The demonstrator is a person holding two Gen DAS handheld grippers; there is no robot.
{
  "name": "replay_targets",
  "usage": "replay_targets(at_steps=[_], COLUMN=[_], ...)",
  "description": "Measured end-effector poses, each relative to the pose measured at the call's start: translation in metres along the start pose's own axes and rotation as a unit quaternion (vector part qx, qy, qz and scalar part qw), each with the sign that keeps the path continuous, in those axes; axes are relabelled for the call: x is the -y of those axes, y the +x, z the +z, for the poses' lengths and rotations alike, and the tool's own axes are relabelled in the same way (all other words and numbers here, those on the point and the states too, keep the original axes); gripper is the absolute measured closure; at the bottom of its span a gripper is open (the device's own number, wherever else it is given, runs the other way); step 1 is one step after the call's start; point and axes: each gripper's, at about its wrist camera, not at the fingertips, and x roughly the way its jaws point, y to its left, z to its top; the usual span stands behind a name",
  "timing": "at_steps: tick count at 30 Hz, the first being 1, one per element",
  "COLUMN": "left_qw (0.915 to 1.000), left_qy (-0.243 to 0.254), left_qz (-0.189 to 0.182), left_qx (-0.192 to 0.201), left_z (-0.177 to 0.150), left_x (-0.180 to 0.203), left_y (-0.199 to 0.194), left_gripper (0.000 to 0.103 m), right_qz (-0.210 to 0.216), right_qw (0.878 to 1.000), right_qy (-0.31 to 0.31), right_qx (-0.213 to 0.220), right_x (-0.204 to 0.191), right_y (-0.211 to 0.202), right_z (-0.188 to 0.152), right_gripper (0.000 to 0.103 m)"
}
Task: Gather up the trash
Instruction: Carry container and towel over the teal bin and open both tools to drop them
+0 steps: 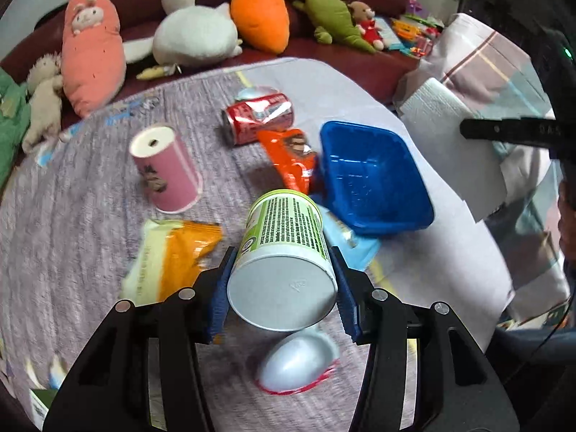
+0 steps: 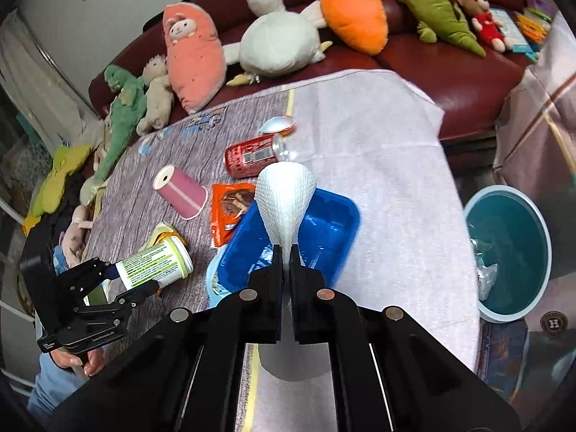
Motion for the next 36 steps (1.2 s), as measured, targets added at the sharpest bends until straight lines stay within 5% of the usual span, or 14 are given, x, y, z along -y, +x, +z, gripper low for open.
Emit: replay_targets(at_steps=[5, 13, 24, 36], left_qw=[0.9998, 0.9972, 0.9876, 0.9815], left_qy=[-0.011, 0.036, 0.096, 0.109], left_qz=[-0.008, -0.059, -0.118, -0.122], left_qx=[0.014, 0.027, -0.039, -0.099], left_z=[0.021, 0.074, 0.124, 0.139], left_x=[0.028, 0.116, 0.257, 0.319], left_y=[-0.004, 0.013, 0.115, 0.200], left_gripper=[0.052, 0.052, 0.052, 0.049], right_qz=[-0.006, -0.039, -0.093, -0.093], right_qw=[0.999, 0.992, 0.974, 0.968], right_qy=[0.024, 0.091, 0.189, 0.226], right_qx=[0.023, 0.074, 0.084, 0.060], right_x=[0.030, 0.115, 0.249, 0.306], right_y=[-0.020, -0.062, -0.078, -0.055], right_z=[0.001, -0.001, -0.014, -0.023], right_gripper=[0.099, 0.099, 0.099, 0.099])
